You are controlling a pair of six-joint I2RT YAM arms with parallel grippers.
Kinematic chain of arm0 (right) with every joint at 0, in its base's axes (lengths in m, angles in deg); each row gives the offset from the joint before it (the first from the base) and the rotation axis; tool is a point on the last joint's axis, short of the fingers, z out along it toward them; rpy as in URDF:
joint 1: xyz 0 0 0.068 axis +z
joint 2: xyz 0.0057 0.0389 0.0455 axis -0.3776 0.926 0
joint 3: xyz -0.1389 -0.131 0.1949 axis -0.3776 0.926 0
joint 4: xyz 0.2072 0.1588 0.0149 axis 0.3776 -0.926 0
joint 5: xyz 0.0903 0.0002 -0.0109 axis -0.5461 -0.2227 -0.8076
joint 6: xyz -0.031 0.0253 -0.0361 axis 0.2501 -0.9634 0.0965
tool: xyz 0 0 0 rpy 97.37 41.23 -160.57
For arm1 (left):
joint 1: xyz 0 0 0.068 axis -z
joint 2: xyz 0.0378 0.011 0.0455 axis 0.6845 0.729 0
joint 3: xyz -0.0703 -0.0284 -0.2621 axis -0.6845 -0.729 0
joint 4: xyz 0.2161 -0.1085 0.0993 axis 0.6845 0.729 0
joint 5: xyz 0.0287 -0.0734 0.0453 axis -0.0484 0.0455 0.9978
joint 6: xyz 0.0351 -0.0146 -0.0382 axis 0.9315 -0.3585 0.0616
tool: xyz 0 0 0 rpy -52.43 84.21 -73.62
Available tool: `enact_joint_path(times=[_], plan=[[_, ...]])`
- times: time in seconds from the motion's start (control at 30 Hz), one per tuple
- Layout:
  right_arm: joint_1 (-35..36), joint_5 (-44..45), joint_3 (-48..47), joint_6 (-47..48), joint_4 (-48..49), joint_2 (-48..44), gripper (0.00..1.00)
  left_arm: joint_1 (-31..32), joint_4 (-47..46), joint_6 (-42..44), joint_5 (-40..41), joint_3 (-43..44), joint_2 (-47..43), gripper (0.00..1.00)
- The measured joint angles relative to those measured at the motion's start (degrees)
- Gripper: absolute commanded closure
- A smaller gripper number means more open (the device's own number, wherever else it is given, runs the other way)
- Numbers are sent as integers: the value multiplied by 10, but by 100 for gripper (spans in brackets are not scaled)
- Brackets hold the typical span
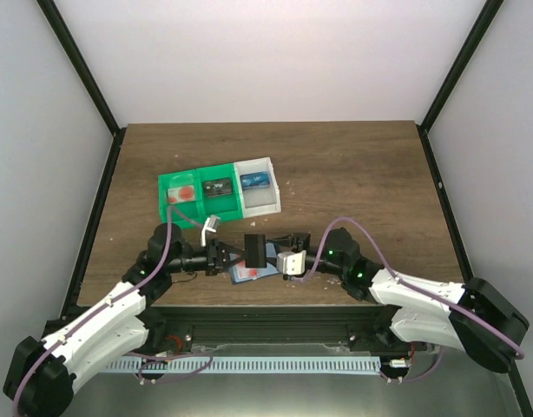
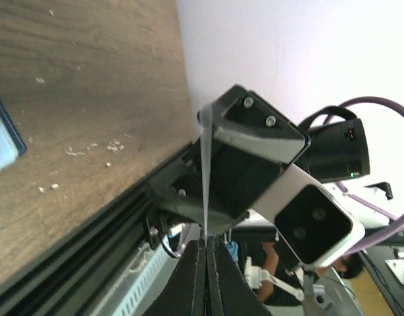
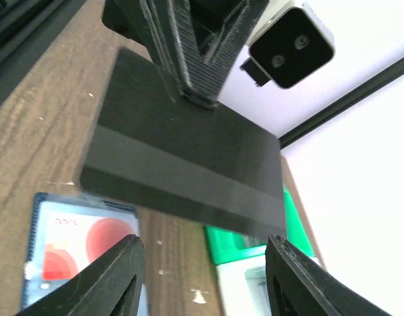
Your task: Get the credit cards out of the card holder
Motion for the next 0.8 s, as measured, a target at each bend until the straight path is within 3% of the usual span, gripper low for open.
enact_joint_path(times=[0.23,0.43,0.67,0.8], plan=[[-4,11,-1,84,14,-2,48,0,5,-15,-55,1,-4,100],[-4,11,10,130,38,-28,62,0,19,-10,-82,9,-5,100],[-3,5,11,157,52,-35,65,0,-7,-14,-108,9,22,100],[-4,3,12,162,53,-28,82,0,-32,-22,-119,9,46,100]])
